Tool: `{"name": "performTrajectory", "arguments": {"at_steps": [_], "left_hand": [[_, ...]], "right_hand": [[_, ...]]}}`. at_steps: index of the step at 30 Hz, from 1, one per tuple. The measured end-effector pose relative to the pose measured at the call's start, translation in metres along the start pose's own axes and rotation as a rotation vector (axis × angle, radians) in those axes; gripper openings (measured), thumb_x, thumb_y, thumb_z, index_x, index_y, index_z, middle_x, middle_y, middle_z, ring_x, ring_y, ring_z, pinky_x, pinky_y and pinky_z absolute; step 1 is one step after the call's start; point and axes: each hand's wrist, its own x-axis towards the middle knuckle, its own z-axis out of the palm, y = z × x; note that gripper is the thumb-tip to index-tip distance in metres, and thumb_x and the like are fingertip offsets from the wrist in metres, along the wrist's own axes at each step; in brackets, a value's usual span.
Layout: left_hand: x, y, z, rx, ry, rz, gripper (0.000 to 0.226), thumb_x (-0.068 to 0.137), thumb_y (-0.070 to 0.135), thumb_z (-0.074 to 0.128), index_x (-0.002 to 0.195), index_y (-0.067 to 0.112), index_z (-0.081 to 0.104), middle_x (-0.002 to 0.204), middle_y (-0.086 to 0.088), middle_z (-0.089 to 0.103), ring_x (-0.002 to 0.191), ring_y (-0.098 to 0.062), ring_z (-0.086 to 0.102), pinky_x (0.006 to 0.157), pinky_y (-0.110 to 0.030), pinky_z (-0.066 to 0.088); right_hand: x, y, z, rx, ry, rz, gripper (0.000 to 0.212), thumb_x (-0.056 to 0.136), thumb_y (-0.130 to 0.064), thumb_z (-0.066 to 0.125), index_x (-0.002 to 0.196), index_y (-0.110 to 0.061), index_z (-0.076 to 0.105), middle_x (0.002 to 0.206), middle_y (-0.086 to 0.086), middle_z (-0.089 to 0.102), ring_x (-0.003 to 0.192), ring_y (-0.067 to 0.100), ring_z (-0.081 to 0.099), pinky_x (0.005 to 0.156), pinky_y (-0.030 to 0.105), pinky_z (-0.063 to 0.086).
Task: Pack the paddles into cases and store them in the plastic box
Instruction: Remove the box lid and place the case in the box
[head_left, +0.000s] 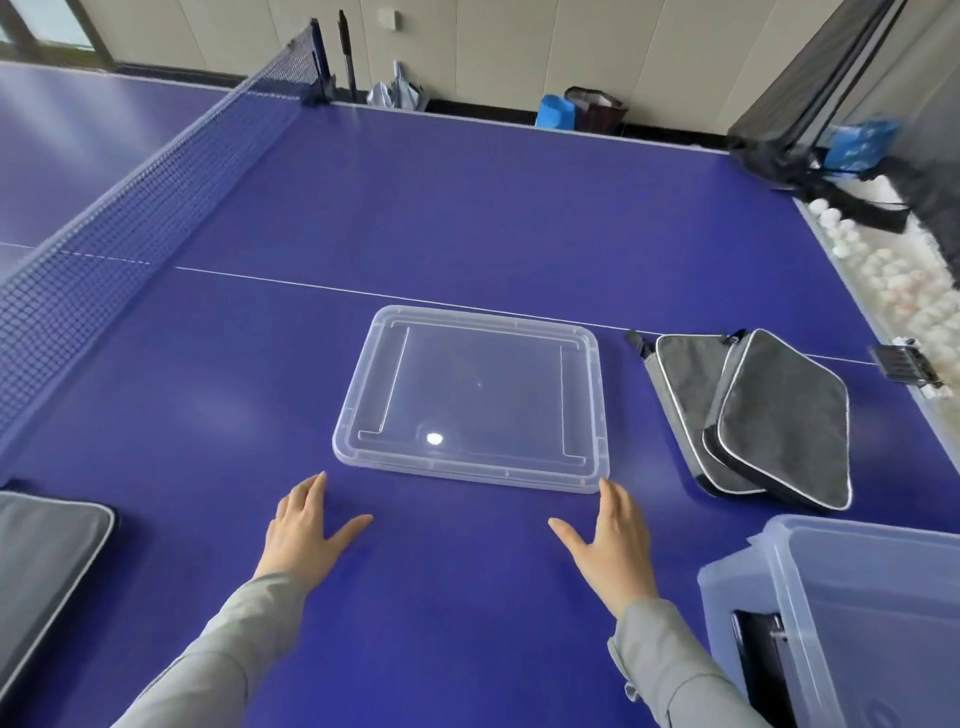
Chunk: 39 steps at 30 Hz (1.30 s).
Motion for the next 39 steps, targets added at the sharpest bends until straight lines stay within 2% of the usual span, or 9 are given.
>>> {"name": "performTrajectory", "arguments": {"at_steps": [5,7,10,13,17,19,22,33,39], "left_hand": [[-0.090,-0.030,-0.007,0.211,-0.009,-0.026,0.089,0.082,0.068,0.045,0.150,0.018,0.016,0.156,0.003,0.020,0.144,-0.017,0.017,0.114,-0.036,0.022],[-0.122,-0.042,-0.015,0.330,-0.039,-0.070,0.098,0.074,0.080,0.020,0.151,0.021,0.010,0.158,0.005,0.013,0.146,-0.015,0.009,0.117,-0.033,0.017],[-0.157,-0.069,-0.032,0.415,-0.019,-0.139,0.139,0.035,0.087,-0.032,0.152,0.022,0.005,0.159,0.007,0.006,0.147,-0.013,0.003,0.118,-0.030,0.008],[-0.175,-0.099,-0.056,0.436,0.044,-0.208,0.151,0.024,0.080,-0.046,0.152,0.021,0.009,0.159,0.005,0.009,0.147,-0.014,0.004,0.117,-0.032,0.008],[-0.181,-0.144,-0.093,0.375,0.158,-0.270,0.141,0.041,0.088,-0.032,0.150,0.016,0.021,0.157,-0.001,0.020,0.146,-0.018,0.015,0.115,-0.033,0.016],[-0.175,-0.173,-0.111,0.335,0.201,-0.287,0.114,0.066,0.090,0.004,0.149,0.015,0.024,0.156,-0.002,0.023,0.145,-0.019,0.017,0.115,-0.035,0.019],[-0.153,-0.225,-0.139,0.284,0.236,-0.343,0.085,0.084,0.064,0.047,0.149,0.016,0.022,0.157,-0.001,0.021,0.145,-0.019,0.015,0.116,-0.037,0.019],[-0.048,-0.358,-0.201,-0.212,0.015,-0.426,0.092,0.076,0.060,0.063,0.148,0.017,0.024,0.144,-0.008,0.037,0.135,-0.026,0.033,0.112,-0.039,0.028],[-0.024,-0.367,-0.200,-0.355,-0.093,-0.419,0.072,0.072,0.055,0.072,0.129,0.016,0.052,0.123,-0.005,0.050,0.116,-0.022,0.051,0.099,-0.029,0.036]], "right_hand": [[-0.064,-0.003,0.013,-0.155,-0.172,-0.149,0.088,0.086,-0.066,0.043,0.149,-0.012,0.014,0.155,0.003,0.019,0.142,0.017,0.018,0.114,0.030,0.023],[-0.086,-0.008,0.018,-0.239,-0.227,-0.211,0.089,0.086,-0.068,0.039,0.149,-0.012,0.011,0.157,0.003,0.015,0.144,0.018,0.013,0.116,0.031,0.018],[-0.111,-0.023,0.025,-0.322,-0.287,-0.261,0.091,0.086,-0.071,0.034,0.150,-0.012,0.006,0.159,0.003,0.008,0.146,0.019,0.006,0.119,0.034,0.013],[-0.127,-0.045,0.029,-0.330,-0.313,-0.292,0.092,0.086,-0.071,0.034,0.150,-0.013,0.004,0.159,0.003,0.006,0.147,0.019,0.005,0.119,0.035,0.012],[-0.138,-0.082,0.040,-0.343,-0.320,-0.341,0.091,0.087,-0.069,0.036,0.150,-0.012,0.004,0.159,0.003,0.008,0.146,0.019,0.004,0.119,0.034,0.012],[-0.144,-0.108,0.049,-0.323,-0.319,-0.348,0.090,0.087,-0.067,0.038,0.150,-0.013,0.004,0.158,0.002,0.010,0.146,0.018,0.005,0.119,0.033,0.012],[-0.154,-0.155,0.073,-0.279,-0.319,-0.344,0.089,0.086,-0.065,0.043,0.150,-0.014,0.007,0.156,0.002,0.016,0.145,0.017,0.011,0.117,0.030,0.017],[-0.209,-0.373,0.212,0.141,-0.414,-0.168,0.076,0.087,-0.055,0.053,0.146,-0.015,0.027,0.146,-0.002,0.033,0.136,0.017,0.024,0.111,0.033,0.026],[-0.206,-0.417,0.247,0.256,-0.434,-0.004,0.070,0.084,-0.050,0.062,0.137,-0.010,0.041,0.132,0.005,0.042,0.130,0.021,0.034,0.107,0.030,0.030]]}}
